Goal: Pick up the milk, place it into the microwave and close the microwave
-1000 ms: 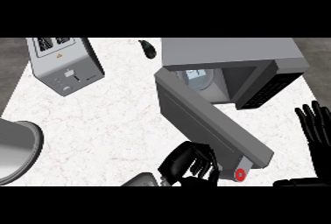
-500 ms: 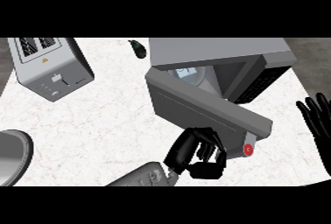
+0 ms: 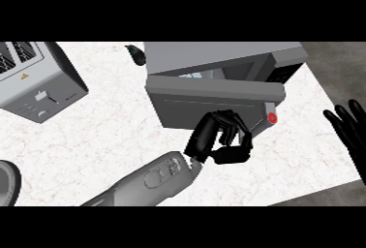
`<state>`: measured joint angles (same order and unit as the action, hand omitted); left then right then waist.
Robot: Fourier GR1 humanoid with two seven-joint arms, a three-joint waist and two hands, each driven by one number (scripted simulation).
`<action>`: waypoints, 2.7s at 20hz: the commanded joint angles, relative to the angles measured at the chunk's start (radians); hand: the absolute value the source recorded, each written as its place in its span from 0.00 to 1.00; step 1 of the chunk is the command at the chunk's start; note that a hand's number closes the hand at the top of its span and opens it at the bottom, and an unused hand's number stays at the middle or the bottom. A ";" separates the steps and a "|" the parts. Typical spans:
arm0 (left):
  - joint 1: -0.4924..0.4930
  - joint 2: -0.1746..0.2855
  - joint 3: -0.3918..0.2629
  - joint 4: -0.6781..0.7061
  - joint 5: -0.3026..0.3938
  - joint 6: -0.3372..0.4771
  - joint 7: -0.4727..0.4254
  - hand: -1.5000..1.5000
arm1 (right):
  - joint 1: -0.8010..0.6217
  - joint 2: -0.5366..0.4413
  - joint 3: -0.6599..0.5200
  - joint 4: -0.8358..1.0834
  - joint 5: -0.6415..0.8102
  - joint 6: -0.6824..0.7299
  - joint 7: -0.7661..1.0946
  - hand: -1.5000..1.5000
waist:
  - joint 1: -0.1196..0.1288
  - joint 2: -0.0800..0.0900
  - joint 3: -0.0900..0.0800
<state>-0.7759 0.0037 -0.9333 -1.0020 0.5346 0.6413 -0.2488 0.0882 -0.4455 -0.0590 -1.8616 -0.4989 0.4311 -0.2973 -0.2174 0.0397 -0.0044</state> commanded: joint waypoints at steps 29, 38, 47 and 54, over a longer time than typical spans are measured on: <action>-0.169 -0.004 0.191 0.202 0.343 -0.001 -0.278 1.00 | -0.100 -0.112 -0.070 -0.079 -0.245 0.033 0.136 0.00 | -0.092 0.047 0.001; -0.176 -0.004 0.185 0.226 0.387 -0.008 -0.327 1.00 | -0.114 -0.134 -0.094 -0.089 -0.291 0.016 0.166 0.00 | -0.103 0.050 0.001; -0.183 -0.004 0.174 0.236 0.424 -0.010 -0.372 1.00 | -0.136 -0.168 -0.114 -0.084 -0.329 0.026 0.188 0.00 | -0.101 0.053 0.002; -0.179 -0.004 0.157 0.246 0.448 -0.019 -0.401 1.00 | -0.149 -0.187 -0.126 -0.075 -0.359 0.031 0.202 0.00 | -0.106 0.062 0.004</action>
<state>-0.8817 -0.0005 -0.8288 -0.8594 0.9612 0.6408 -0.6707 -0.0495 -0.6211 -0.1784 -1.9417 -0.8400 0.4572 -0.1018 -0.3170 0.0821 0.0002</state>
